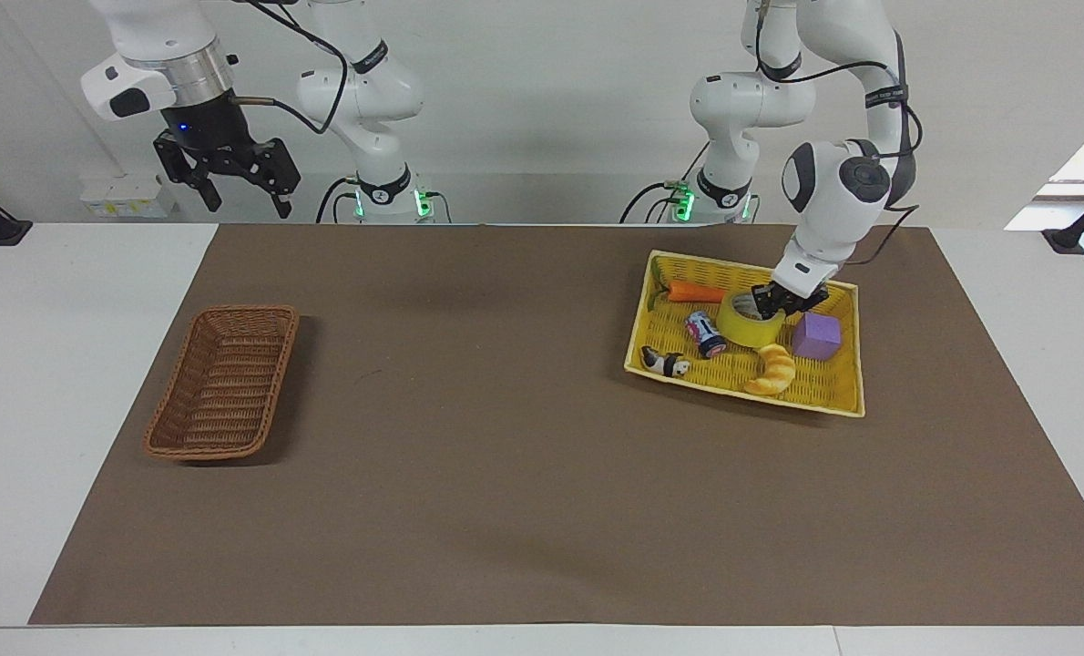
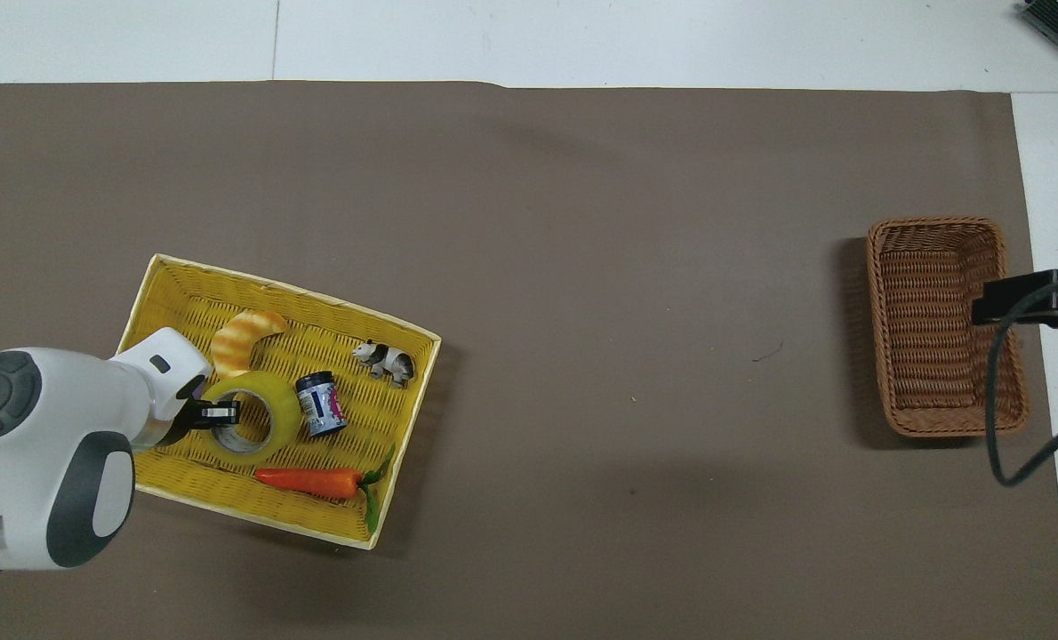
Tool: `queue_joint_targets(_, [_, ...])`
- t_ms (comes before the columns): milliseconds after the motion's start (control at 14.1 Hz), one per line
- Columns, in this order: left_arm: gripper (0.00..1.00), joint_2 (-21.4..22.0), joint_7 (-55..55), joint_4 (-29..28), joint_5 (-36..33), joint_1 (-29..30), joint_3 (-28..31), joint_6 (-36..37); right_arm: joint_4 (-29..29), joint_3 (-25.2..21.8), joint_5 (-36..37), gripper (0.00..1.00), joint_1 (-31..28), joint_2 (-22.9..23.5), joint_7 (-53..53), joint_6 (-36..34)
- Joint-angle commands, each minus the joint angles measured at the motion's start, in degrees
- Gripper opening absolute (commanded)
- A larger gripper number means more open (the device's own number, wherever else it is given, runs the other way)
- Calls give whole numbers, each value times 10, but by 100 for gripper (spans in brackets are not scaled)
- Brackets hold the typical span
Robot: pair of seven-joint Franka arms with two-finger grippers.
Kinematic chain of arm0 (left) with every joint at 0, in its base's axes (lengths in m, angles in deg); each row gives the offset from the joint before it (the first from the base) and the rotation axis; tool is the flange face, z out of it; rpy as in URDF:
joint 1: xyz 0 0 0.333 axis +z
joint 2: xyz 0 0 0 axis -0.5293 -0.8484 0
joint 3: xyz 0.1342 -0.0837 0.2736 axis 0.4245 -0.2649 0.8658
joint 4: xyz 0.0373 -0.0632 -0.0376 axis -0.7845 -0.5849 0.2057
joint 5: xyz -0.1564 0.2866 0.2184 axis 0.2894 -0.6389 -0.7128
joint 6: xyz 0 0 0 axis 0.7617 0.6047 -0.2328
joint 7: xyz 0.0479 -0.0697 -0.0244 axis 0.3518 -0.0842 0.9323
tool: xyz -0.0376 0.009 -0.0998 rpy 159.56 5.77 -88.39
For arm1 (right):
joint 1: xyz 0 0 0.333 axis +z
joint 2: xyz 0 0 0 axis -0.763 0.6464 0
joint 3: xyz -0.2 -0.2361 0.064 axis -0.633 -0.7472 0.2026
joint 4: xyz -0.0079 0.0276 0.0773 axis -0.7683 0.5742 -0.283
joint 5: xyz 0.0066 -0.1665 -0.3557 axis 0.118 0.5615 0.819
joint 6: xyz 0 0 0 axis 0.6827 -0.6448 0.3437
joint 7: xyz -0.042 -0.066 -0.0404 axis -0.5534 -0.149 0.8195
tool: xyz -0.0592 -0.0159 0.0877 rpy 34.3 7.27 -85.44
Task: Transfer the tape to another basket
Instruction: 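Reach the left gripper into the yellow tray toward the tape roll, then grasp the clear tape roll by its rim with the left gripper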
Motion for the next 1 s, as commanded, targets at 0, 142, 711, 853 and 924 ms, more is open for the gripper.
queue_joint_targets(0, [0, 1, -4, 99, -4, -1, 4, 106, -9, 2, -11, 100, -7, 3, -11, -12])
queue_joint_targets(142, [0, 1, 0, 155, -4, -2, 4, 163, -9, 2, -11, 100, -7, 3, -11, -11])
queue_joint_targets(711, [0, -25, -1, 348, -4, -11, 0, 406, -9, 2, -11, 100, -7, 3, -11, -11])
queue_joint_targets(853, [0, -23, 0, 350, 25, -19, -4, 429, -8, 3, -11, 100, -6, 1, -18, -17])
queue_joint_targets(924, [0, -19, 0, 347, 41, -25, -5, 438, -7, 4, -11, 100, -7, 1, -24, -27])
